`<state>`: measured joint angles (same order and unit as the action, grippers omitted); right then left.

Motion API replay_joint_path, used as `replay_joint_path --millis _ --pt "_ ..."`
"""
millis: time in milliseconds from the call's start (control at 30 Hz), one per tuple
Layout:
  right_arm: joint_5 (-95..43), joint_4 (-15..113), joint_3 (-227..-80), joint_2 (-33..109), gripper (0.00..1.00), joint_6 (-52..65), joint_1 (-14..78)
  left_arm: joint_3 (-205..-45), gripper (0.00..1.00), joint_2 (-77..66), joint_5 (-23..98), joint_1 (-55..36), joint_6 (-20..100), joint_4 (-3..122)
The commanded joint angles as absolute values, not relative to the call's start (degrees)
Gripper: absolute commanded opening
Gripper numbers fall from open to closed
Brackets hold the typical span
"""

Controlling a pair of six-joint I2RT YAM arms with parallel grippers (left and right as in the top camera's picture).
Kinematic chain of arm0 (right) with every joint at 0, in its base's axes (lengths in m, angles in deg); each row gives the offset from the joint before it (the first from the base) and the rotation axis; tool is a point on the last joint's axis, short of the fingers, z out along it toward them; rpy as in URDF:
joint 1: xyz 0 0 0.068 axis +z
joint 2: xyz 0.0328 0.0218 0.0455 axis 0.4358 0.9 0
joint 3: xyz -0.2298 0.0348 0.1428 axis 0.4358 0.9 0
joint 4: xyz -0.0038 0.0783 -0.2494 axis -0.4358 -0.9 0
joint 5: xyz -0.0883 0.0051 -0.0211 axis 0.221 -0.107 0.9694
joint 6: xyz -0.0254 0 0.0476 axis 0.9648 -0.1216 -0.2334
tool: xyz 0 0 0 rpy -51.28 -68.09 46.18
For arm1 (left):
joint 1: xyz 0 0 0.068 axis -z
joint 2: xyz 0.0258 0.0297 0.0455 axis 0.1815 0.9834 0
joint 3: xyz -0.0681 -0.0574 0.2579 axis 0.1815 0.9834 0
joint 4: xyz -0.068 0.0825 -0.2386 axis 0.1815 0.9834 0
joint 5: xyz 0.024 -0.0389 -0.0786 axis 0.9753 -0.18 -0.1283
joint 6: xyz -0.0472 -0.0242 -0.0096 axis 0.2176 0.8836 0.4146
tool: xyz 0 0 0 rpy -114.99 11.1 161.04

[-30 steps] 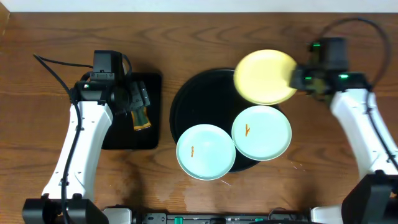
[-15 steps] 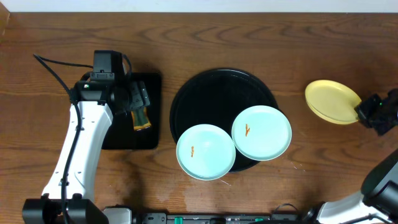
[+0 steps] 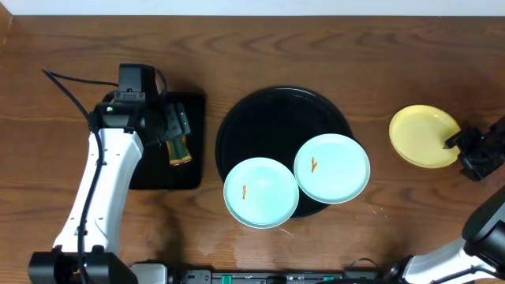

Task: Clean dirty plates on tray and stack at the side
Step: 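Place the yellow plate on the table right of the tray, then grasp the right pale blue plate rim and drag it toward tray center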

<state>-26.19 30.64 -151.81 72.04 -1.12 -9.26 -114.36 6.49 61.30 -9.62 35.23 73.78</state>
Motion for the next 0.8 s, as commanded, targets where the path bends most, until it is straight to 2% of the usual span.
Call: replay_joint_path --millis 0,267,467,767 --pt "-27.83 30.7 -151.72 67.12 0.69 0.23 -8.62 -115.45 0.85 6.6 61.41 -9.79 34.73 73.96" --pt "-30.85 33.33 -151.72 59.06 0.7 7.66 -2.98 -115.45 0.85 6.6 61.41 -9.79 34.73 73.96" --pt "-33.87 34.09 -151.72 57.96 0.68 9.65 4.25 -115.45 0.85 6.6 61.41 -9.79 34.73 73.96" --pt "-34.94 24.3 -151.7 58.12 0.67 13.04 19.38 -115.45 0.86 6.6 61.41 -9.79 34.73 73.96"
